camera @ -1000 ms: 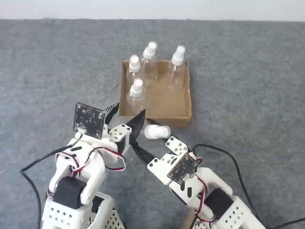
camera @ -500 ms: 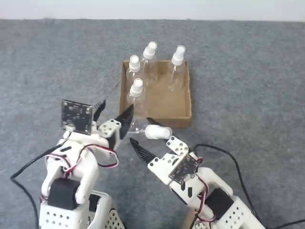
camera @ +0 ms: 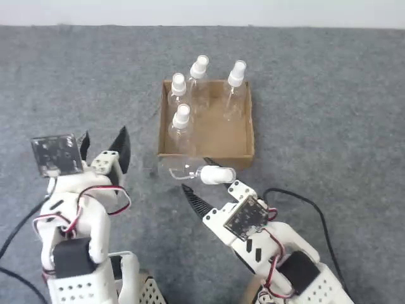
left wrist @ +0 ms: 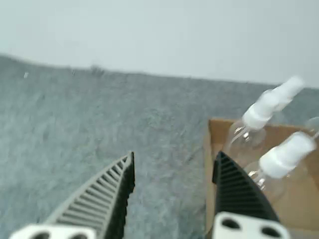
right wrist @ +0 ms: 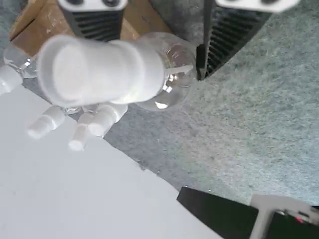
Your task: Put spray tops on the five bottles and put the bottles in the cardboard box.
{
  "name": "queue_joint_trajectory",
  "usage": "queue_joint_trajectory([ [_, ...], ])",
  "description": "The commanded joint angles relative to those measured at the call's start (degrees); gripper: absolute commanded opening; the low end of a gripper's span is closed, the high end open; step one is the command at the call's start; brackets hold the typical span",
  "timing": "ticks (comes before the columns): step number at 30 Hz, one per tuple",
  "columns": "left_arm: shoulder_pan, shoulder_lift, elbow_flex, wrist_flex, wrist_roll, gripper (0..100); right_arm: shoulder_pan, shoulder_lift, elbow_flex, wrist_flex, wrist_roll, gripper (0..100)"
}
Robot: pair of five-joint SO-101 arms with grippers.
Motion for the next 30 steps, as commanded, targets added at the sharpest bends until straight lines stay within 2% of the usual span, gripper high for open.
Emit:
queue_joint_trajectory([
  [1, -4.4, -1.1, 1.1, -0.1, 6.0, 24, 3.7, -1.1, -9.9, 6.5, 1.0, 3.7],
  [6, -6.7, -1.1, 3.4, -0.1, 9.6, 24, 7.3, -0.9, -14.2, 11.1, 1.5, 3.7],
  [8, -6.7, -1.1, 5.1, -1.2, 10.3, 24, 8.6, -0.9, -15.3, 11.7, 4.2, 3.7],
  [14, -8.4, -1.1, 12.8, -10.0, 10.2, 24, 11.6, 1.8, -18.5, 11.6, 9.8, 3.7],
  [19, -12.0, -1.1, 16.8, -15.6, 10.2, 24, 15.2, 13.6, -23.5, 9.6, 10.0, 3.7],
  [30, -12.3, -1.1, 17.4, -15.5, 10.2, 24, 18.6, 42.4, -39.5, 9.0, 10.1, 3.7],
])
